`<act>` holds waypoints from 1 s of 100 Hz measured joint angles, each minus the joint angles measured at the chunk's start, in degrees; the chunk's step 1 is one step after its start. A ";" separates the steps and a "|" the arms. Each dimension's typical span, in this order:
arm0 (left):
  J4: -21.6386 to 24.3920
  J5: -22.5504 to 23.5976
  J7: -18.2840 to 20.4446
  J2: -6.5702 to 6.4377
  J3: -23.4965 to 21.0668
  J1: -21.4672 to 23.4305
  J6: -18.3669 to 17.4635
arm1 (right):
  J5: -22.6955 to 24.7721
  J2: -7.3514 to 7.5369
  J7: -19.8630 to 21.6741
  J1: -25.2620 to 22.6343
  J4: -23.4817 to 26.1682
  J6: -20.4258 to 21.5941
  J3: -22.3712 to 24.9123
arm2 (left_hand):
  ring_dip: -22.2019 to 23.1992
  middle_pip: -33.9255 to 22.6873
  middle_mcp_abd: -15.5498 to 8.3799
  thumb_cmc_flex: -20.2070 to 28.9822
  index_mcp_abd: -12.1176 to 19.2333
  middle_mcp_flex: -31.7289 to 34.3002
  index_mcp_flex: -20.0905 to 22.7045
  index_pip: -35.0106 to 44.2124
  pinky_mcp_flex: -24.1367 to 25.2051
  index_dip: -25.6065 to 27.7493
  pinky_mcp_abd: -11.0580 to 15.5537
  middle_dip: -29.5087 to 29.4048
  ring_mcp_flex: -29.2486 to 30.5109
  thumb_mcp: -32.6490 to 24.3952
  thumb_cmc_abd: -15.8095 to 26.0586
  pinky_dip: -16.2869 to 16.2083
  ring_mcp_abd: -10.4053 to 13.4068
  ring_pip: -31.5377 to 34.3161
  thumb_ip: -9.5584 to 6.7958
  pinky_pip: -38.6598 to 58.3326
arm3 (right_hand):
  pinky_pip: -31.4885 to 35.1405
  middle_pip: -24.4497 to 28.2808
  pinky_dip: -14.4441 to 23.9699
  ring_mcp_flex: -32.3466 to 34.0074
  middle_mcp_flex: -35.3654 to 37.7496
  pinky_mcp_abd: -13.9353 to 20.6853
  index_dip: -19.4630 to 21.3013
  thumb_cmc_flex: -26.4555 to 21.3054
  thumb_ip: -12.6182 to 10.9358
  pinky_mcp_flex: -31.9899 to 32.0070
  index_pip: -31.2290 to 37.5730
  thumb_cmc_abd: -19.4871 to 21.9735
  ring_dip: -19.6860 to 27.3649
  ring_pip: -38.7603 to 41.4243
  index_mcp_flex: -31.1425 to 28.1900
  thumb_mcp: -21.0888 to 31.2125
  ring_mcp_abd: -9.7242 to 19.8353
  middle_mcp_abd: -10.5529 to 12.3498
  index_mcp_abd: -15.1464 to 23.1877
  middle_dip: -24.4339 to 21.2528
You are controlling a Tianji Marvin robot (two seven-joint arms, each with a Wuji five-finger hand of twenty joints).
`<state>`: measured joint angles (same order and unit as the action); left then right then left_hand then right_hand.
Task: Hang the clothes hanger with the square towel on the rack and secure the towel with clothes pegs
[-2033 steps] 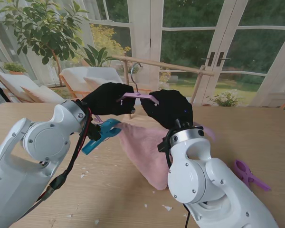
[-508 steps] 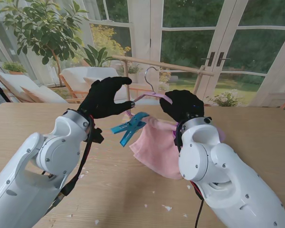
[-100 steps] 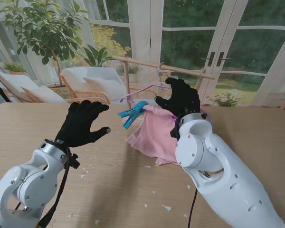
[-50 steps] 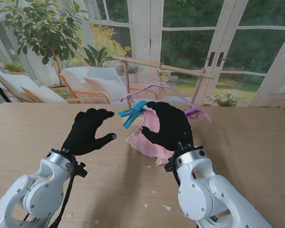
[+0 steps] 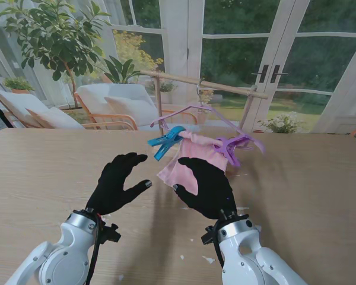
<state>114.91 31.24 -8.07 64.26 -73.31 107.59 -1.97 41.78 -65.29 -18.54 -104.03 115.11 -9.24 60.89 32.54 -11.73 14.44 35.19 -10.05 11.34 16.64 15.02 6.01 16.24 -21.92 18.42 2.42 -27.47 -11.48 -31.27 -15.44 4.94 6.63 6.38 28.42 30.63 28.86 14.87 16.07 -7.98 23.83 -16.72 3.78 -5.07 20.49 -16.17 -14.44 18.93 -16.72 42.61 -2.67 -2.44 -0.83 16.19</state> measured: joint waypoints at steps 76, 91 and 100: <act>-4.01 -6.27 -2.54 1.12 2.06 1.45 -2.82 | -10.87 0.16 6.58 1.90 -8.90 11.14 1.61 | -13.44 5.33 -3.01 0.63 3.01 -1.24 -2.17 0.03 -1.49 -2.17 3.64 -3.63 -0.01 5.33 3.74 11.49 2.82 -2.42 -0.61 -3.61 | -8.06 -18.15 4.83 -6.04 -3.96 3.77 9.21 3.30 0.00 5.96 -18.95 9.09 3.39 -10.33 7.45 -13.98 3.52 9.38 11.57 -7.29; -3.94 -6.98 -2.40 1.26 2.18 1.43 -2.72 | -11.69 0.01 5.91 2.72 -9.66 11.82 1.12 | -13.45 5.33 -3.02 0.63 3.02 -1.24 -2.17 0.03 -1.52 -2.18 3.65 -3.63 -0.01 5.34 3.75 12.13 2.82 -2.42 -0.61 -3.64 | -8.34 -18.16 4.85 -6.04 -3.96 3.77 9.80 2.00 0.00 6.42 -19.08 9.09 3.39 -10.72 7.45 -14.47 3.53 9.40 11.58 -7.29; -3.71 -6.94 -2.26 1.26 2.14 1.54 -2.78 | -11.86 -0.02 6.31 2.99 -9.69 12.35 1.16 | -13.45 5.33 -3.03 0.63 3.02 -1.24 -2.17 0.03 -1.52 -2.20 3.65 -3.63 -0.01 5.34 3.75 12.65 2.82 -2.42 -0.61 -3.66 | -8.48 -18.18 5.00 -6.04 -3.96 3.77 9.81 2.00 0.00 6.53 -19.12 9.09 3.39 -10.81 7.45 -14.47 3.53 9.40 11.58 -7.29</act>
<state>111.19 24.30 -10.33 65.52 -71.18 109.13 -4.76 29.93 -65.31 -12.22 -101.05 105.41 3.11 62.05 19.09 -6.40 11.41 35.82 -7.03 10.10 14.47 15.05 4.49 14.04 -18.26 14.79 2.41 -22.13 -7.73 -18.62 -12.63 2.52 6.02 2.72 19.93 12.46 33.86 8.83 12.11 -4.21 33.64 -14.72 3.78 1.47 1.38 -7.07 -11.05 8.12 -9.26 28.14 0.87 6.96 10.76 8.89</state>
